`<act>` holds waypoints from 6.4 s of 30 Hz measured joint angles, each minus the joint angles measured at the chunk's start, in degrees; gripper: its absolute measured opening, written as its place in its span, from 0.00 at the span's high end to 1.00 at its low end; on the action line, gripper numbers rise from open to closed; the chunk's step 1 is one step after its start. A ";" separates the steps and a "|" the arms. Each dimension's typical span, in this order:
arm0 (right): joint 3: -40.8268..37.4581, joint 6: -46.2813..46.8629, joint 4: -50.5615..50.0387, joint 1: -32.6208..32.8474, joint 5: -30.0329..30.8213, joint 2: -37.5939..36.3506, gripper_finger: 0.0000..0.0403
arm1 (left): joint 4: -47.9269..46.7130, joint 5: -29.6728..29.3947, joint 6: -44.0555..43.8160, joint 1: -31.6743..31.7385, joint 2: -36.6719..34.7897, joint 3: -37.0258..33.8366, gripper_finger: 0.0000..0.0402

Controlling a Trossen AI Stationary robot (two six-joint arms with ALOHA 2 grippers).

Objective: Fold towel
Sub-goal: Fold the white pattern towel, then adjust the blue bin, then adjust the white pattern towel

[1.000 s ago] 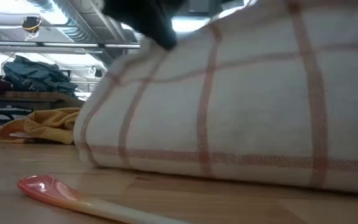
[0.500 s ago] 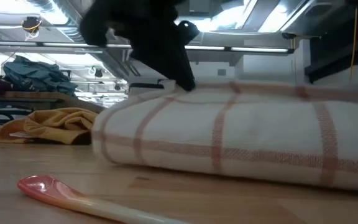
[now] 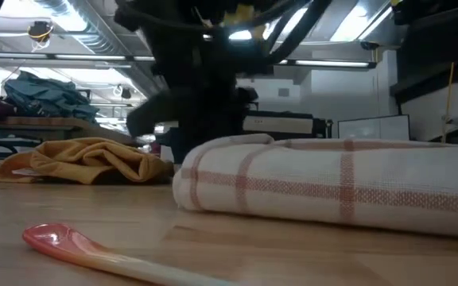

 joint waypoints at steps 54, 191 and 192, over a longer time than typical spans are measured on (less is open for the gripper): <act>-16.26 -6.14 0.08 -10.58 8.04 -19.10 0.94 | -19.49 -3.22 -13.58 -17.20 -7.61 0.09 0.89; 4.82 -75.37 -0.18 -77.64 -25.06 -24.31 0.66 | -27.84 -16.82 -61.97 1.02 -33.99 0.00 0.89; 4.28 -75.89 0.25 -76.35 -25.10 -24.41 0.66 | -27.82 -16.75 -62.94 0.35 -33.02 0.00 0.89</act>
